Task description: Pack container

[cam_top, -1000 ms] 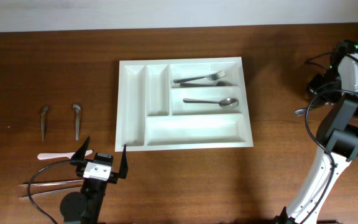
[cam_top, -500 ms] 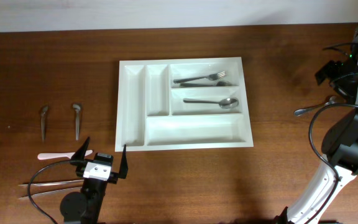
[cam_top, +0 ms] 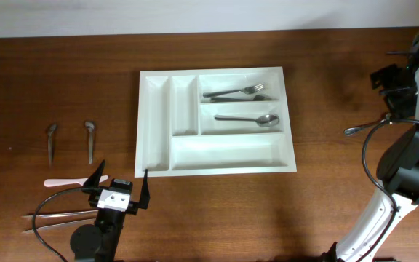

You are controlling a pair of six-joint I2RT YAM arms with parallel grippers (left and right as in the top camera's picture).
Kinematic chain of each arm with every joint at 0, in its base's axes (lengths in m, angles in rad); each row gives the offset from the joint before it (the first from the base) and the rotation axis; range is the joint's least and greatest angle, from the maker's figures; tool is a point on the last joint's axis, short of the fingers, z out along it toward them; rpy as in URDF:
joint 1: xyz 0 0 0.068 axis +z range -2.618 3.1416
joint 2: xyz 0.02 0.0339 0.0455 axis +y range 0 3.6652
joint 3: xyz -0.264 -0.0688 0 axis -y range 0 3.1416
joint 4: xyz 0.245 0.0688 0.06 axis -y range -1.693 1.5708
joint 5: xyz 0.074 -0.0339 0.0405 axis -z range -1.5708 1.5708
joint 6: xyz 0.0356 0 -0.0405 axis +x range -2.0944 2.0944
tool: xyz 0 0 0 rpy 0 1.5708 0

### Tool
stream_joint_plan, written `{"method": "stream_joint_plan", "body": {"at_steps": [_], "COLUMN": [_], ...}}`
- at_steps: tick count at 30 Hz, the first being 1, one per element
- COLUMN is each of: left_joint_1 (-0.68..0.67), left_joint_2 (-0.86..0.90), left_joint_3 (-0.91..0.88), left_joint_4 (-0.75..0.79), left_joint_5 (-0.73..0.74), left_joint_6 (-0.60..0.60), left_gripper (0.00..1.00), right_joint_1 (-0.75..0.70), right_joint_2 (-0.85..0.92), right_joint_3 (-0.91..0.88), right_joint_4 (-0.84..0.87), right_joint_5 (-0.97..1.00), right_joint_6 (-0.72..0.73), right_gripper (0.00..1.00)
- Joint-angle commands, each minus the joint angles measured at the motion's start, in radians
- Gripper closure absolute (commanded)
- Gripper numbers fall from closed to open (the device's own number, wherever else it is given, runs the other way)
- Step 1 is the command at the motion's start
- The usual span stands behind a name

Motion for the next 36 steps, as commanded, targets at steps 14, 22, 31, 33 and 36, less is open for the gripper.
{"method": "stream_joint_plan", "body": {"at_steps": [14, 22, 31, 33, 36], "left_joint_1": [0.006, 0.006, 0.006, 0.006, 0.006], "left_joint_2": [-0.004, -0.004, -0.004, -0.004, -0.004], "left_joint_3": [-0.006, -0.006, -0.006, -0.006, -0.006], "left_joint_4": [0.000, 0.000, 0.000, 0.000, 0.000], "left_joint_5": [0.014, 0.014, 0.014, 0.014, 0.014], "left_joint_6": [0.008, 0.008, 0.008, 0.008, 0.008], "left_gripper": [0.01, 0.01, 0.01, 0.01, 0.01], "right_joint_1": [-0.027, -0.026, -0.026, -0.026, -0.026], "right_joint_2": [0.026, 0.026, 0.026, 0.026, 0.026], "right_joint_3": [-0.076, -0.135, -0.233, -0.246, -0.254], "right_joint_4": [0.019, 0.074, 0.167, 0.179, 0.193], "right_joint_5": [0.062, 0.062, 0.061, 0.062, 0.062], "right_joint_6": [-0.051, -0.106, -0.100, -0.101, -0.101], "right_gripper": [0.01, 0.01, 0.01, 0.01, 0.01]}}
